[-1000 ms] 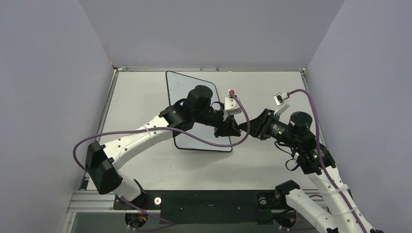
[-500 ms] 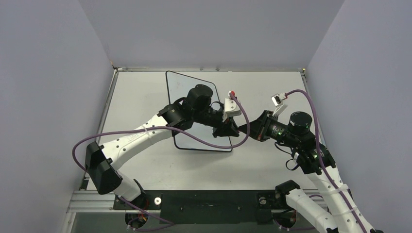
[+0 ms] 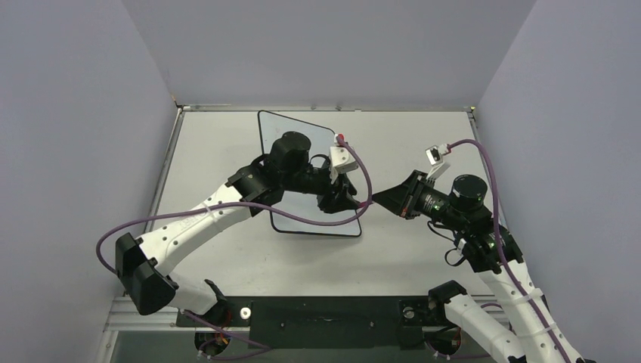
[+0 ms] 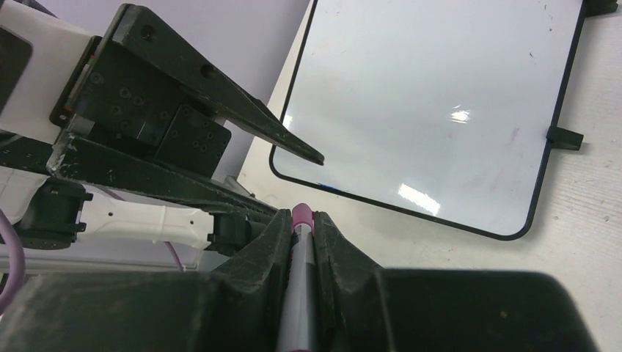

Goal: Write a sentence on the whiteboard
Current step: Open the pen cap from the whiteboard marker.

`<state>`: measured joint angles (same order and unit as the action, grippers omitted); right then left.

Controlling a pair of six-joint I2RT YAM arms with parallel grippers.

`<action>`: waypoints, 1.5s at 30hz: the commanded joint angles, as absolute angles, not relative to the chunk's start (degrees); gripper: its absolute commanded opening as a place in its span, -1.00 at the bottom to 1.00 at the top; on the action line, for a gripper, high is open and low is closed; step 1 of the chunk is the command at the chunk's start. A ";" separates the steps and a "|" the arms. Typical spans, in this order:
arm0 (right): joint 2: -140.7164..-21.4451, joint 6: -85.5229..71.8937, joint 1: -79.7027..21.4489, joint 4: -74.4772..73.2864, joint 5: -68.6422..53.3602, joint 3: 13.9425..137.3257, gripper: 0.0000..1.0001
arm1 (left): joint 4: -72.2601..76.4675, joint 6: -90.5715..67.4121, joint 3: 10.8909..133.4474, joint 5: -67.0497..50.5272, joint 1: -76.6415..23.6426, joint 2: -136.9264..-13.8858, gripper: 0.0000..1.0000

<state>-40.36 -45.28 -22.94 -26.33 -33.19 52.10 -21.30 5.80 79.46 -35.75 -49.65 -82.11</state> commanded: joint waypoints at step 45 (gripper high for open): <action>-43.21 -48.26 -22.75 -23.05 -34.03 52.25 -1.00 | -7.71 7.29 71.56 -24.47 -54.35 -80.21 -1.00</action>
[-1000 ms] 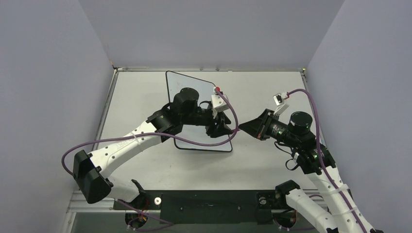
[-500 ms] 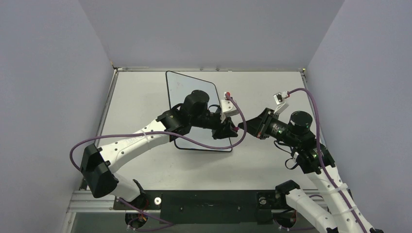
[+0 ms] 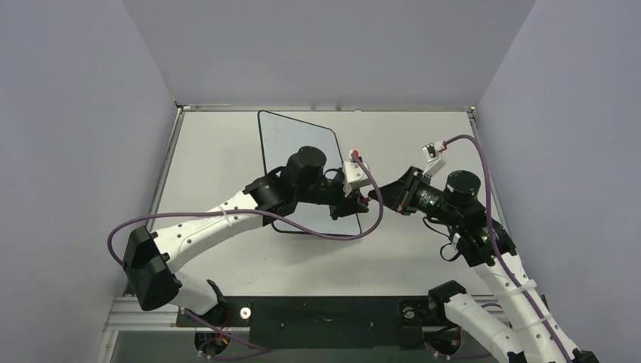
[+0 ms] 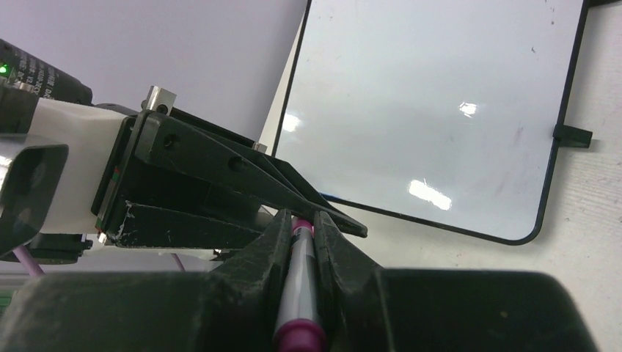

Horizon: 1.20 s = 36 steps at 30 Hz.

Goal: Write a sentence on the whiteboard
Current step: Open the pen cap from the whiteboard marker, then place the pen cap at the center of the board.

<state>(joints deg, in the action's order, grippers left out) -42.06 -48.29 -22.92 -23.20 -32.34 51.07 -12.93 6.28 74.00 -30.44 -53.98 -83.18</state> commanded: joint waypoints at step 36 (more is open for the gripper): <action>-45.15 -42.87 -10.45 -33.31 -32.40 62.71 -1.00 | -16.30 1.15 60.03 -3.91 -54.86 -61.88 -1.00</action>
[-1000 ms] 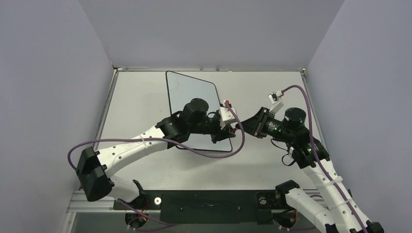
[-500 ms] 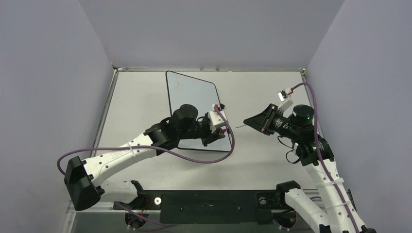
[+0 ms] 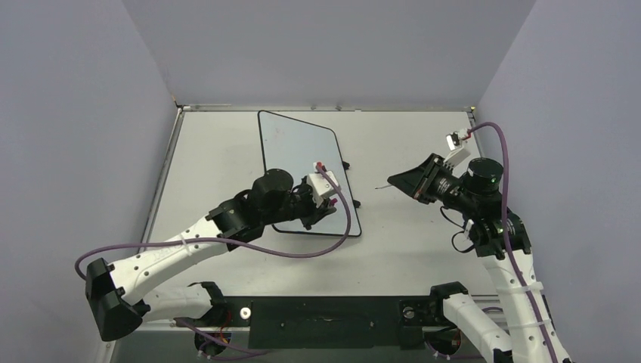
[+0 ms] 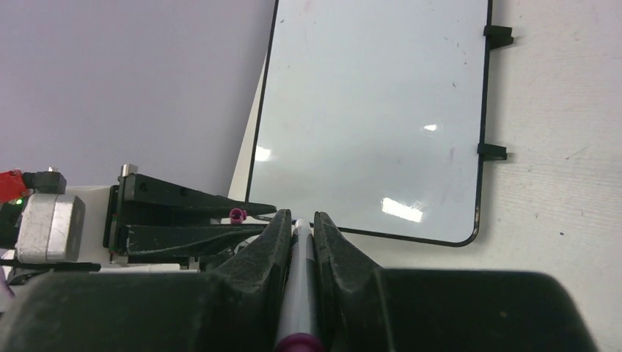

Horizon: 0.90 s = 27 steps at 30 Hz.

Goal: Write a sentence on the whiteboard
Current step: Place the pen cap at the center of the board.

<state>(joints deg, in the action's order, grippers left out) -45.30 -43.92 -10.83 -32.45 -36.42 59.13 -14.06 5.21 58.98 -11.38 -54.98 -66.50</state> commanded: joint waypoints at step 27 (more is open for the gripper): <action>-46.08 -40.80 -12.92 -36.07 -20.78 58.71 -1.00 | -24.66 -35.89 44.31 27.21 -9.46 -56.88 -1.00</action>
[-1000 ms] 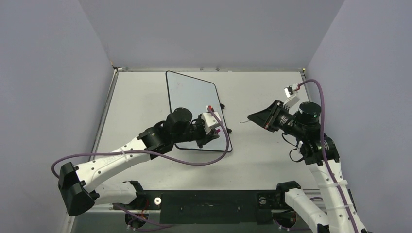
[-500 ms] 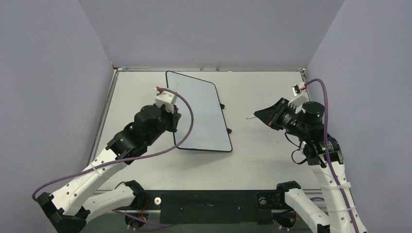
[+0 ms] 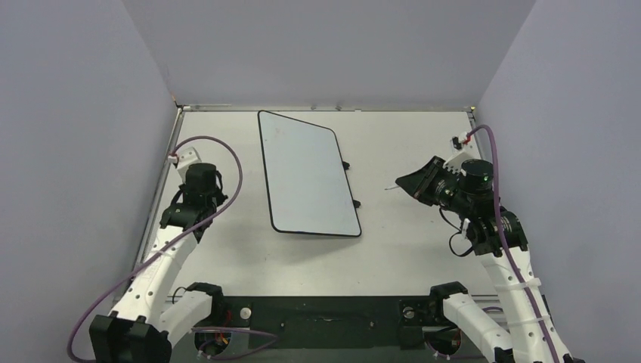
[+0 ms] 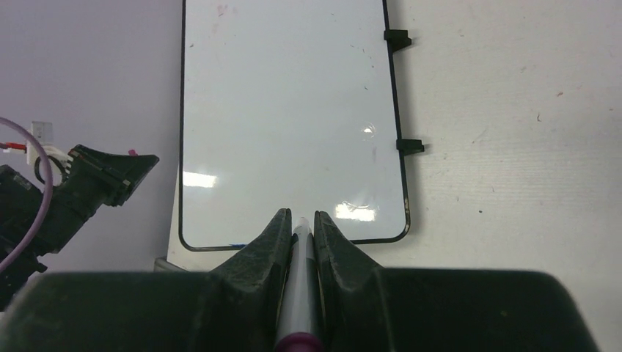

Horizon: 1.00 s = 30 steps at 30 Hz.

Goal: Write a sentence on the whiteboard
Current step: Place the pen cap at the center of the board.

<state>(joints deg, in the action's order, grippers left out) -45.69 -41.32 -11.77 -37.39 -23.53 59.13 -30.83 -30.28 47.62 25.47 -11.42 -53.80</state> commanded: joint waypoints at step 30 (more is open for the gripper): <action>-46.68 -39.46 -14.17 -35.46 -16.83 55.86 -1.00 | -4.22 -40.45 29.20 16.04 3.51 -66.07 -0.29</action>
<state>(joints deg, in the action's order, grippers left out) -46.11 -40.12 -13.72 -37.39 -18.11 55.57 -6.61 -39.90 28.38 16.62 2.98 -68.29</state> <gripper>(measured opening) 0.103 0.351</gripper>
